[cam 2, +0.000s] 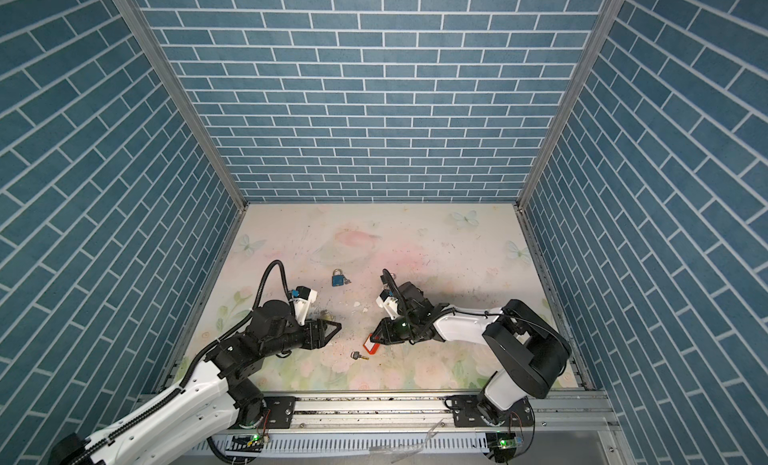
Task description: Lock with the key
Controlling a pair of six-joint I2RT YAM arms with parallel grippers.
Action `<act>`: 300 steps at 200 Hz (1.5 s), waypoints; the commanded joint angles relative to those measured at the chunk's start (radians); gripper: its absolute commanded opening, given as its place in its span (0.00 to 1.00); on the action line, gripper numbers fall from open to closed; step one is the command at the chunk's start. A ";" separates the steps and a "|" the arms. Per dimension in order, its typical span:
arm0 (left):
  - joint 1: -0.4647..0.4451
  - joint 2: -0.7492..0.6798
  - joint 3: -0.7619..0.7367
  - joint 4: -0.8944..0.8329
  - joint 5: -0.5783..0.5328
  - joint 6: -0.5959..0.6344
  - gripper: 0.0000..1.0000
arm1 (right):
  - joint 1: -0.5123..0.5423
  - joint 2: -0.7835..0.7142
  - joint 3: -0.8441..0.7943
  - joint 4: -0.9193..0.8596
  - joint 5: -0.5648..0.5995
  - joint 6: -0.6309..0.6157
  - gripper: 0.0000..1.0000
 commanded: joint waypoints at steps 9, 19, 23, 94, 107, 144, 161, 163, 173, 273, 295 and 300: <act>0.003 -0.039 -0.013 -0.011 -0.021 -0.029 0.67 | 0.048 0.071 0.020 -0.063 0.075 0.046 0.03; 0.003 -0.042 -0.013 -0.011 -0.018 -0.025 0.67 | 0.058 0.081 0.027 -0.078 0.086 0.054 0.05; 0.003 -0.043 -0.015 -0.010 -0.015 -0.025 0.67 | 0.063 0.083 0.028 -0.079 0.092 0.059 0.06; 0.003 -0.071 -0.016 -0.007 0.010 -0.021 0.67 | 0.084 -0.018 -0.026 -0.072 0.192 0.146 0.27; 0.003 -0.062 -0.016 -0.002 0.012 -0.019 0.68 | 0.085 -0.049 -0.027 -0.094 0.218 0.147 0.31; 0.006 -0.046 -0.016 0.007 0.011 -0.019 0.68 | 0.085 -0.089 -0.011 -0.127 0.215 0.129 0.49; 0.004 -0.043 -0.015 0.009 0.009 -0.023 0.68 | 0.085 -0.086 0.009 -0.159 0.218 0.113 0.52; 0.003 -0.042 -0.015 0.009 0.009 -0.024 0.68 | 0.085 -0.085 0.012 -0.166 0.221 0.111 0.52; 0.004 -0.039 -0.014 0.012 0.008 -0.024 0.68 | 0.085 -0.089 0.022 -0.185 0.228 0.105 0.56; 0.004 0.020 0.028 0.004 -0.084 -0.042 0.71 | 0.077 -0.199 0.128 -0.381 0.318 0.047 0.64; 0.005 -0.009 0.067 -0.065 -0.213 -0.081 0.81 | 0.015 -0.272 0.204 -0.478 0.371 0.022 0.64; 0.005 -0.019 0.074 -0.082 -0.248 -0.094 0.82 | -0.004 -0.291 0.219 -0.492 0.378 0.010 0.64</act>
